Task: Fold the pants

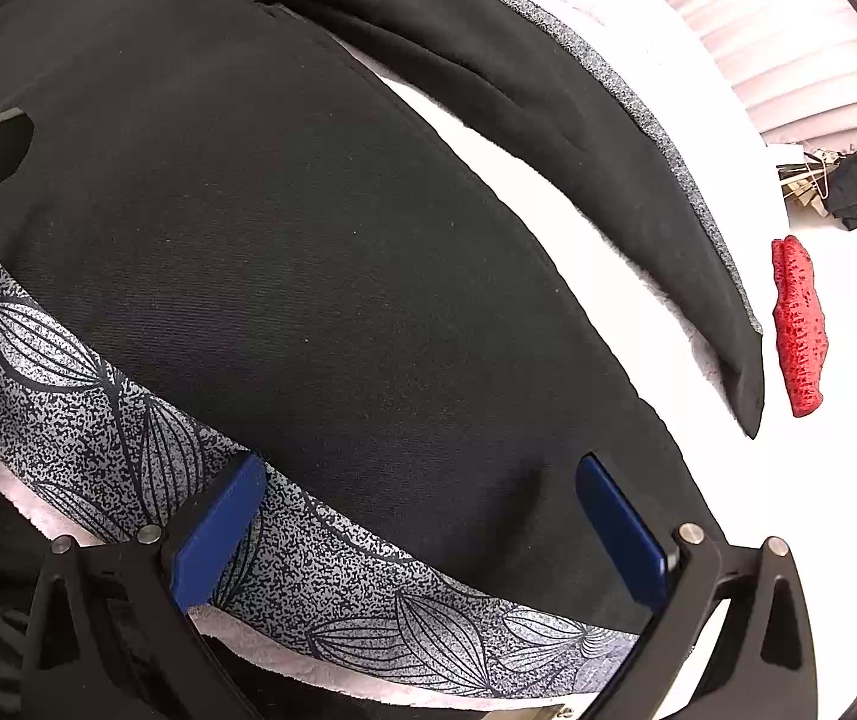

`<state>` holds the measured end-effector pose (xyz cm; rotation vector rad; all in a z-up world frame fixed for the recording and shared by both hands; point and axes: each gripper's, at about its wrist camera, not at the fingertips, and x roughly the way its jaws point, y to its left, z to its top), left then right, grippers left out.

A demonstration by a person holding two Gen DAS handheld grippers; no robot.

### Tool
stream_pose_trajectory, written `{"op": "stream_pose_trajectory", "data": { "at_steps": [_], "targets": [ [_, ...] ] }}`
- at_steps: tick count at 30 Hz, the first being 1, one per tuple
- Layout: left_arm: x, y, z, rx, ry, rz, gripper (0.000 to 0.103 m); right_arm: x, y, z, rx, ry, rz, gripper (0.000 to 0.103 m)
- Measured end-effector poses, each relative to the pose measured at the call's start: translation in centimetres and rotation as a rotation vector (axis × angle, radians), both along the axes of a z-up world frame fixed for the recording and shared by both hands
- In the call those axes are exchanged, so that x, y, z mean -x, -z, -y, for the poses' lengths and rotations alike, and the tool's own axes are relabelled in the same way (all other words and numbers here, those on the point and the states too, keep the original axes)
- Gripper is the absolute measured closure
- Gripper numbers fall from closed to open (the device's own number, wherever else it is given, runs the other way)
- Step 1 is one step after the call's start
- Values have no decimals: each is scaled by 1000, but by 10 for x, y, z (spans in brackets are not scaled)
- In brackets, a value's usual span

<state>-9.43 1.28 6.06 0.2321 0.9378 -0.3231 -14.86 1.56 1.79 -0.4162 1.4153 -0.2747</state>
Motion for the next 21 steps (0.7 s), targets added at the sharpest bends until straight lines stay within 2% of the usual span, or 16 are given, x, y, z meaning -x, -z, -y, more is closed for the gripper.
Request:
{"op": "stream_pose_trajectory", "data": {
  "at_steps": [4,6,8,11,14,16,18,19,21],
  "targets": [
    [-4,-5,-3,-10,-8,16,0,3,-5,-6,12,-23,-4,0],
    [-11,-13,-7,-3,-26,31,0,4,-18,-15,25,-57,-1,0],
    [-23,-21,-16,17,-62,40,0,3,-42,-21,5,-98,65,0],
    [-43,-31,-29,28,-118,55,0,-5,-80,-24,-78,-138,206,0],
    [-64,-38,-38,39,-143,62,0,-18,-101,-20,-159,-164,320,0],
    [-81,-38,-44,66,-156,33,0,-28,-112,-16,-265,-184,396,0],
    [-105,-37,-49,111,-169,-13,0,-33,-120,-14,-374,-254,507,0],
    [-114,-35,-51,123,-174,-34,0,-38,-121,-15,-384,-289,536,0],
    [-143,-30,-53,146,-194,-98,0,-56,-117,-18,-351,-336,526,0]
  ]
}}
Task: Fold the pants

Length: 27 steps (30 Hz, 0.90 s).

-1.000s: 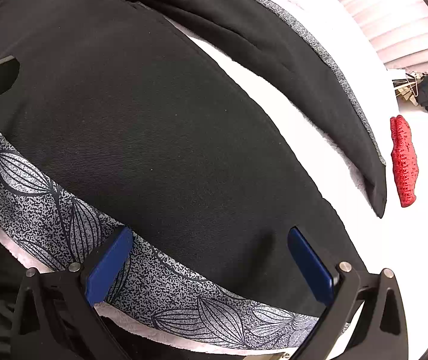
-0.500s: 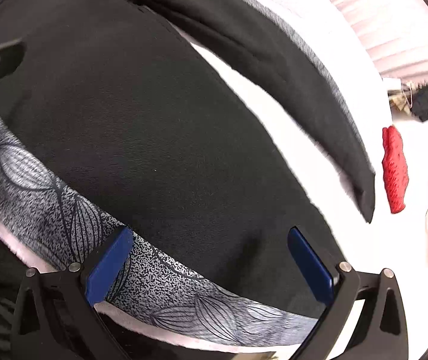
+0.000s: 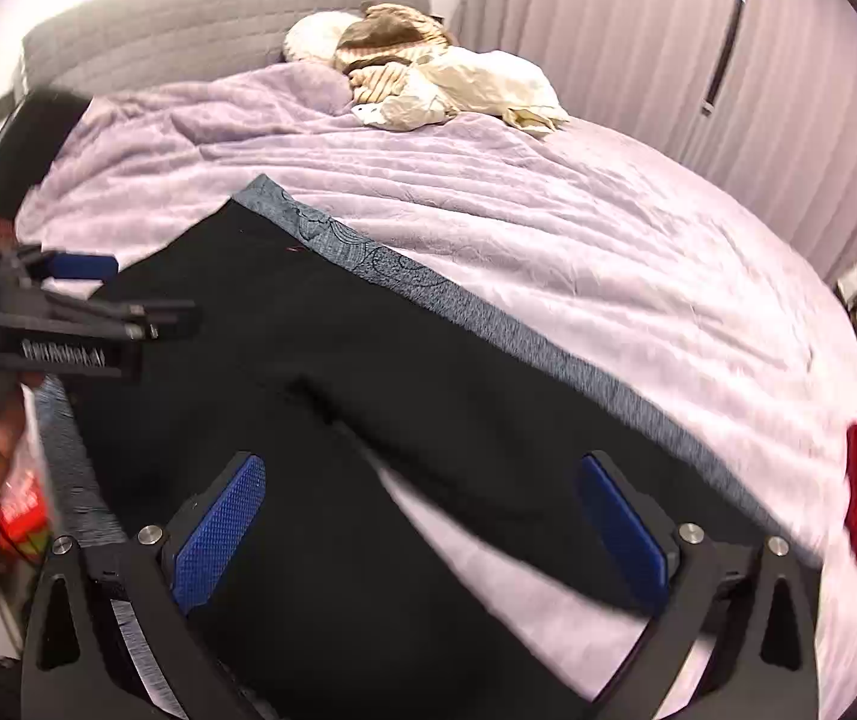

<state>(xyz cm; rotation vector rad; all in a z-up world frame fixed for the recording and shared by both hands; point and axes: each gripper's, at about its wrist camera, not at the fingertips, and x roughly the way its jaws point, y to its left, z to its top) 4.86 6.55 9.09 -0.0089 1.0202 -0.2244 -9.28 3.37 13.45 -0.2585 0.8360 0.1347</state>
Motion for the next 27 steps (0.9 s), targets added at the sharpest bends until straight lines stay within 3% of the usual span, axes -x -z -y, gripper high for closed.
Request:
{"op": "stream_pose_trajectory", "data": {
  "at_steps": [3,7,10,14,19,23,24,25,26,27],
  "targets": [
    [-33,12,3,-9,-37,-70,0,-37,6,12,-59,-81,-42,0],
    [-56,30,13,-24,-47,-128,0,-110,34,56,-164,-93,-212,0],
    [-73,47,13,-16,-85,-189,0,-151,54,74,-169,-75,-240,0],
    [-97,61,6,34,-156,-243,0,-202,86,87,-203,-141,-328,0],
    [-121,66,7,40,-181,-222,0,-238,130,77,-126,-225,-424,0],
    [-138,67,11,59,-175,-238,0,-238,128,77,-129,-258,-417,2],
    [-139,65,12,74,-182,-244,0,-236,125,76,-152,-273,-424,17],
    [-138,64,14,88,-196,-249,0,-232,120,73,-168,-316,-415,45],
    [-146,64,12,108,-208,-253,0,-227,114,69,-177,-353,-409,59],
    [-148,62,10,132,-223,-262,0,-222,109,68,-168,-363,-401,83]
  ]
}}
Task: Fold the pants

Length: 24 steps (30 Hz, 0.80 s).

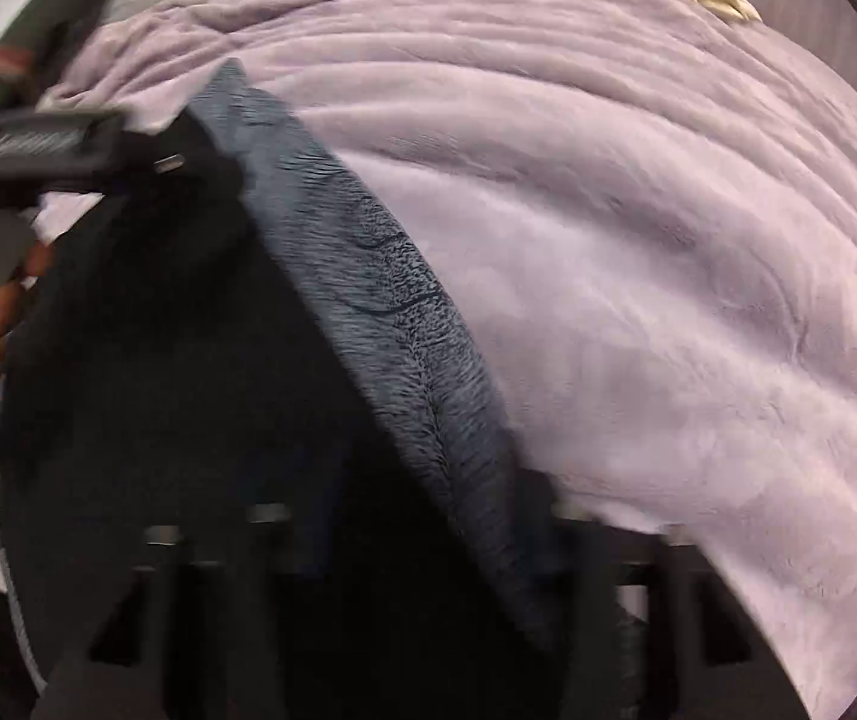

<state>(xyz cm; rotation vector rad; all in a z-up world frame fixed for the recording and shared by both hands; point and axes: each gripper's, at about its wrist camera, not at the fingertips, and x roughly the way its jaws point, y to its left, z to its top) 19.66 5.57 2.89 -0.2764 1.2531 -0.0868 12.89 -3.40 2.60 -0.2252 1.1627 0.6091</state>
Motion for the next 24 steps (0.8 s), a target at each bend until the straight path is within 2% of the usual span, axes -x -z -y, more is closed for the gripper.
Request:
{"op": "stream_pose_trajectory", "data": {
  "at_steps": [1,6,11,12,14,16,17,18,21,24],
  "targets": [
    [-1,-1,0,18,-15,-9,0,6,-5,-2,13,-14,12,91],
    [-12,-6,0,144,-106,-30,0,45,-32,-16,58,-61,154,91],
    [-16,-10,2,119,-211,-30,0,85,-46,-28,96,-87,257,92],
    [-19,-8,3,113,-207,-33,0,91,-45,-31,112,-96,270,92],
    [-28,6,10,49,-177,-77,2,95,-40,-40,129,-96,277,92],
    [-30,13,7,-37,-191,-86,36,90,-36,-45,131,-79,275,92],
    [-30,14,7,-105,-182,-91,66,85,-37,-47,129,-69,271,92],
    [-28,14,5,-118,-153,-96,73,84,-38,-47,128,-63,270,92],
    [-9,-3,-17,-11,-152,-41,88,84,-47,-44,118,-50,278,92],
    [27,-34,-44,85,-153,37,89,101,-62,-40,80,-43,295,92]
  ]
}}
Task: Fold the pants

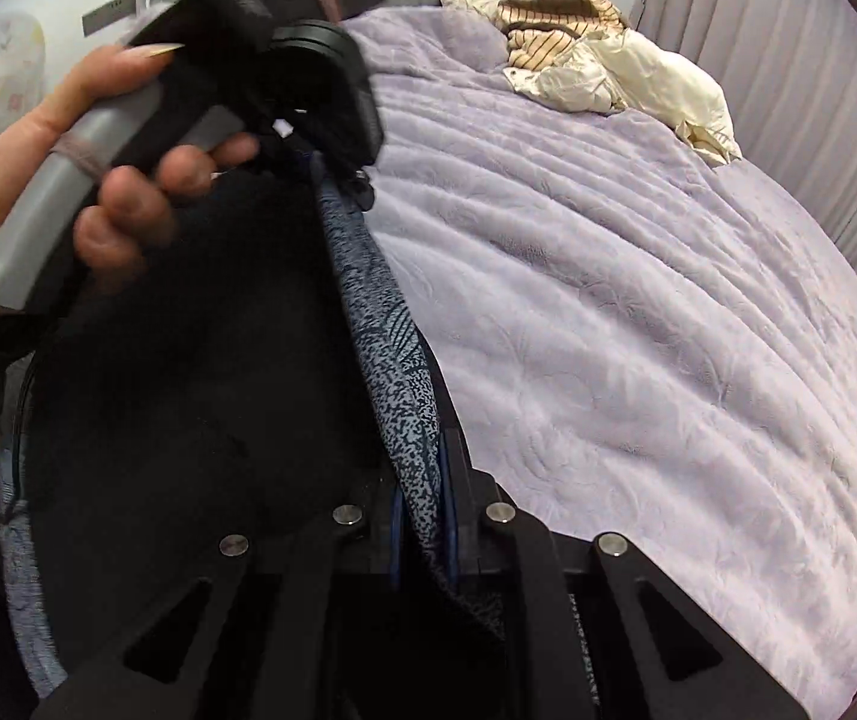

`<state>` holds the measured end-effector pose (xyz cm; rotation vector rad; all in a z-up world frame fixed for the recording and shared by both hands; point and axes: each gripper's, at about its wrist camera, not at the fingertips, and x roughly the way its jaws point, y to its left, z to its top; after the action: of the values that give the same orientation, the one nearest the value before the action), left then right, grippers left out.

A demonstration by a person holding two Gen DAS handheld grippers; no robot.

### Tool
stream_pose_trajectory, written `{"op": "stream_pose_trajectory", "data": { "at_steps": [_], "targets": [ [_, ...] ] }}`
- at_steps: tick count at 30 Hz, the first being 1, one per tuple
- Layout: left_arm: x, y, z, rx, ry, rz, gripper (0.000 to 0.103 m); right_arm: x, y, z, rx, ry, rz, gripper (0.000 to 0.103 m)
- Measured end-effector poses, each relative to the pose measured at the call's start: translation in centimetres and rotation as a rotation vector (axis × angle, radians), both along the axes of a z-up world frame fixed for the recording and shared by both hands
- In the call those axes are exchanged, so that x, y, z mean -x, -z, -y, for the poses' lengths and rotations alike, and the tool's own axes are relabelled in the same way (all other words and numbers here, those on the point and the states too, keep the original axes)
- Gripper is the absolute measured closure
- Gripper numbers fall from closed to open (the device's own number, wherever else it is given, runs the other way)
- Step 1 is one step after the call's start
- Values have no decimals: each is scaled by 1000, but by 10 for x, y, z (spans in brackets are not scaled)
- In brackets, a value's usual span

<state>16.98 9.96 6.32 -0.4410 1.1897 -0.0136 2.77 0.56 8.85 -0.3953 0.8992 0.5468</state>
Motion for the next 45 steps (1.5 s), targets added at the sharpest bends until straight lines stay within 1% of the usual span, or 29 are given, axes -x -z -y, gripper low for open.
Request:
{"op": "stream_pose_trajectory", "data": {
  "at_steps": [5,7,9,11,12,13,14,16,17,18,19,21,23,25,26,28,31,32,33,34,35,36,38,39,40,41,42,43,45],
  "targets": [
    [76,-47,-36,57,17,138,89,53,-38,-8,-44,-63,83,92],
    [114,-57,-57,93,26,169,89,81,-50,-13,-56,-88,102,92],
    [151,-57,-81,115,36,177,89,111,-57,-22,-60,-117,112,92],
    [175,-46,-101,130,24,157,89,147,-57,-38,-41,-158,119,92],
    [187,-37,-110,136,12,140,89,163,-52,-46,-40,-183,110,92],
    [200,-20,-115,149,10,113,89,178,-46,-57,-28,-207,95,92],
    [208,-4,-122,156,11,87,89,190,-35,-65,-2,-220,84,92],
    [224,30,-128,173,-9,21,89,207,-6,-76,38,-218,27,92],
    [232,42,-132,187,-14,12,86,211,8,-79,50,-212,-2,92],
    [237,52,-136,200,-22,20,79,213,20,-82,64,-199,-12,92],
    [244,53,-140,211,-36,40,76,215,28,-83,70,-188,-2,92],
    [264,43,-156,250,-68,83,75,220,28,-81,52,-148,22,90],
    [276,27,-161,217,-72,124,75,221,25,-79,50,-114,-7,76],
    [285,15,-166,137,-79,152,75,228,15,-76,64,-95,-3,40],
    [286,9,-165,94,-84,163,75,233,7,-73,41,-102,13,35],
    [280,-7,-160,61,-93,198,75,238,-12,-63,-39,-96,55,23],
    [251,-20,-145,62,-20,219,75,220,-33,-48,-166,-19,56,22],
    [239,-23,-133,59,17,231,59,207,-34,-48,-177,26,54,21],
    [226,-22,-121,43,52,220,17,194,-32,-47,-169,73,47,18],
    [216,-20,-117,24,57,212,5,181,-26,-47,-149,118,30,17],
    [211,-17,-107,-4,52,225,3,170,-17,-49,-126,159,3,16],
    [207,-10,-95,-53,59,211,3,160,-5,-51,-98,195,-43,16],
    [207,5,-81,-98,108,169,3,145,27,-49,-17,275,-157,16],
    [211,18,-76,-123,135,136,3,149,37,-42,-13,303,-191,17],
    [216,29,-73,-149,155,114,3,154,39,-32,-61,324,-186,17],
    [224,38,-69,-188,183,111,2,163,37,-21,-108,341,-175,17],
    [234,41,-66,-228,201,148,2,171,34,-11,-124,355,-175,17],
    [241,40,-65,-246,207,170,1,178,31,-3,-123,368,-182,17],
    [247,38,-65,-246,224,153,1,188,16,16,-133,430,-171,16]
  ]
}}
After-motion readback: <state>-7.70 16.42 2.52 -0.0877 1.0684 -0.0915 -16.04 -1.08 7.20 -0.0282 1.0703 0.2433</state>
